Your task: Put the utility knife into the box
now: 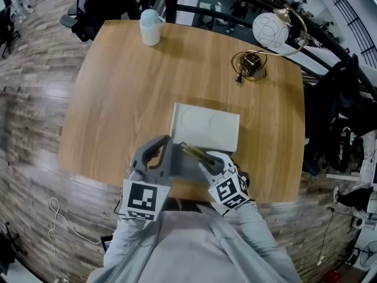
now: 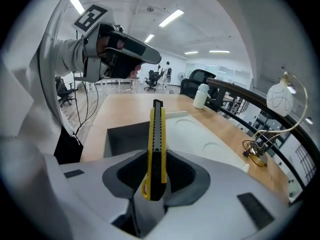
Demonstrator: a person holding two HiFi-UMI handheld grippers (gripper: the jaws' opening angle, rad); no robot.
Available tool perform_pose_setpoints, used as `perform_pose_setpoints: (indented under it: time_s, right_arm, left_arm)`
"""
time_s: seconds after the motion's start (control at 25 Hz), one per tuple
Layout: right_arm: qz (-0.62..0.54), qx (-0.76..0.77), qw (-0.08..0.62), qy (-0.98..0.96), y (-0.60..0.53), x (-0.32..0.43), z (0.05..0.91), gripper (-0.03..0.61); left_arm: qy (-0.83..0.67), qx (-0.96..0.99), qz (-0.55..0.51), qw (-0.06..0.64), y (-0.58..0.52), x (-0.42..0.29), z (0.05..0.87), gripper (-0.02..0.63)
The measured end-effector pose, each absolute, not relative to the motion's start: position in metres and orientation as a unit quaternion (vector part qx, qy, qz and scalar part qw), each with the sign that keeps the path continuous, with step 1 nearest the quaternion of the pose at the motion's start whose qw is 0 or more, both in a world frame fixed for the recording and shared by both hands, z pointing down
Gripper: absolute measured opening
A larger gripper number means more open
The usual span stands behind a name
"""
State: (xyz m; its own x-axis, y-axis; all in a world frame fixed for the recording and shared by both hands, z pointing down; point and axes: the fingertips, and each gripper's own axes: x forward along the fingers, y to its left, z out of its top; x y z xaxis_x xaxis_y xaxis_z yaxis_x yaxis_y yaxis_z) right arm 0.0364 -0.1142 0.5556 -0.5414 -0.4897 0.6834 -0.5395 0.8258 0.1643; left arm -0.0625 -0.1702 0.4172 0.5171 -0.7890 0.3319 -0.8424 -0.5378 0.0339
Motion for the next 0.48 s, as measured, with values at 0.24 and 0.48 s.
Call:
perform_pose_setpoints:
  time_s: [0.24,0.48]
  right_arm:
    - [0.029,0.261,0.412,-0.872,-0.111,0.031,0.576,0.126]
    - [0.027,0.224,0.444,-0.867,-0.108,0.029,0.594,0.126]
  left_arm:
    - [-0.472,0.865,0.146,0.094,-0.171,-0.068,0.428,0.018]
    - [-0.476,0.861,0.147,0.103,-0.17,-0.07,0.434,0.018]
